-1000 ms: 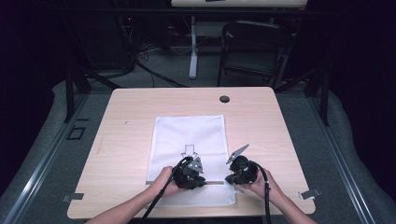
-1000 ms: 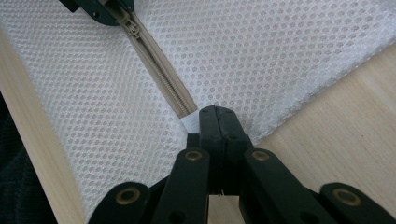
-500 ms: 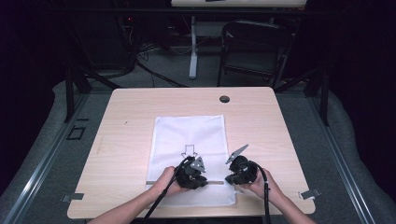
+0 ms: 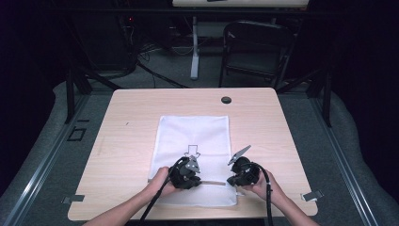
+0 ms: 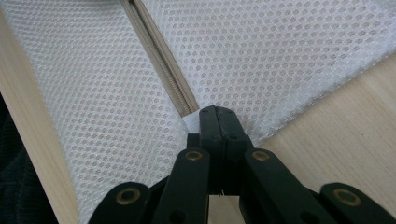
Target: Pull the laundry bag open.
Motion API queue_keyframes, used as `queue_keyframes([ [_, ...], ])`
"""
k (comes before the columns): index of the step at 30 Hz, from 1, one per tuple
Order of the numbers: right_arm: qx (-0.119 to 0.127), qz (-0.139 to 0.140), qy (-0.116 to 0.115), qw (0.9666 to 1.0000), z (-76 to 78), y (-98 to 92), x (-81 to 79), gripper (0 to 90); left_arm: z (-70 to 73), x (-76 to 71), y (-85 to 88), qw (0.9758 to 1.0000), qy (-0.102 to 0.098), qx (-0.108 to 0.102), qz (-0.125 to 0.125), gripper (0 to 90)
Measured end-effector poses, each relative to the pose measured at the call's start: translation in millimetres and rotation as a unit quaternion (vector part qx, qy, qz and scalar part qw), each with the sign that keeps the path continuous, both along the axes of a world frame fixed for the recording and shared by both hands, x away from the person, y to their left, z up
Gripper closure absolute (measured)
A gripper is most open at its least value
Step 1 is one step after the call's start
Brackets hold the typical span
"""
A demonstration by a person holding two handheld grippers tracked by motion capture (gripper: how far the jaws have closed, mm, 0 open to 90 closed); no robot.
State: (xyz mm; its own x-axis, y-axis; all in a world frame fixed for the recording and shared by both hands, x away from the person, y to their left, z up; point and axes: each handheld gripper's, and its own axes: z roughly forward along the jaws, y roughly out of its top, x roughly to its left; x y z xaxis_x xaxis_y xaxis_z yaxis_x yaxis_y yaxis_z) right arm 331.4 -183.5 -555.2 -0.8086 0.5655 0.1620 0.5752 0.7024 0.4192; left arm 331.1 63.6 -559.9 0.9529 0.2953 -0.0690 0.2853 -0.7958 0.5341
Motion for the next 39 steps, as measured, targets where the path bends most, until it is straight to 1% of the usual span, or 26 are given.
queue_keyframes([
  [3, -0.004, 0.001, -0.002, 1.0000, 0.4, 0.4, 0.0, 90.0, 0.4, -0.6, 3.5, 1.0000, 0.002, 0.002, 0.000, 82.8],
  [4, -0.003, 0.001, -0.001, 1.0000, 0.3, 0.5, 0.0, 90.0, 0.3, -0.3, 4.9, 1.0000, 0.000, 0.001, -0.001, 82.8],
  [7, 0.000, 0.000, 0.001, 1.0000, 0.0, -0.1, 0.3, 90.0, 0.6, 0.0, 8.6, 1.0000, 0.004, 0.000, 0.004, 82.8],
  [8, -0.002, 0.003, 0.002, 1.0000, 0.4, -0.5, 0.8, 90.0, 0.9, -0.5, 11.8, 1.0000, 0.003, 0.004, 0.004, 82.8],
  [11, -0.003, 0.003, -0.002, 1.0000, 0.3, 0.3, 0.4, 90.0, 1.3, -1.8, 19.0, 0.9999, 0.007, 0.005, 0.011, 82.7],
  [13, 0.002, 0.002, 0.002, 1.0000, 0.0, 0.7, 0.6, 90.0, 1.6, -2.7, 21.6, 0.9999, 0.008, 0.008, 0.012, 82.7],
  [16, -0.002, 0.003, 0.000, 1.0000, 0.4, 1.0, 0.6, 90.0, 2.0, -3.5, 24.0, 0.9998, 0.008, 0.010, 0.013, 82.7],
  [19, -0.005, 0.005, -0.001, 1.0000, 0.6, 0.8, 1.1, 90.0, 1.9, -3.8, 28.0, 0.9998, 0.010, 0.009, 0.018, 82.7],
  [20, 0.001, 0.005, 0.003, 1.0000, 0.2, 0.7, 1.2, 90.0, 1.9, -4.2, 28.7, 0.9997, 0.010, 0.008, 0.020, 82.7],
  [22, -0.003, 0.009, 0.004, 0.9999, 0.6, -0.3, 2.2, 90.0, 1.7, -4.0, 29.8, 0.9997, 0.009, 0.007, 0.022, 82.7],
  [24, -0.001, 0.005, 0.001, 1.0000, 0.0, 0.1, 1.5, 90.0, 1.7, -4.1, 31.4, 0.9997, 0.010, 0.007, 0.023, 82.7],
  [25, -0.001, 0.007, 0.001, 1.0000, 0.1, 0.1, 1.5, 90.0, 1.7, -4.2, 32.7, 0.9997, 0.008, 0.007, 0.024, 82.6],
  [28, -0.001, 0.009, 0.000, 1.0000, 0.1, 0.1, 1.6, 90.0, 1.7, -4.4, 37.7, 0.9995, 0.013, 0.005, 0.030, 82.6],
  [30, 0.002, 0.008, 0.001, 1.0000, -0.1, 0.7, 1.4, 90.0, 1.7, -4.9, 38.9, 0.9994, 0.013, 0.005, 0.031, 82.6],
  [32, -0.007, 0.010, -0.001, 0.9999, 0.7, 0.6, 1.7, 90.0, 1.8, -5.7, 39.5, 0.9994, 0.013, 0.006, 0.032, 82.6],
  [37, -0.002, 0.009, 0.003, 0.9999, 0.4, 0.7, 2.3, 90.0, 2.1, -6.6, 42.4, 0.9994, 0.012, 0.004, 0.033, 82.6],
  [39, -0.003, 0.009, 0.002, 1.0000, 0.4, 0.7, 1.9, 90.0, 1.8, -6.7, 44.1, 0.9993, 0.012, 0.004, 0.034, 82.6],
])
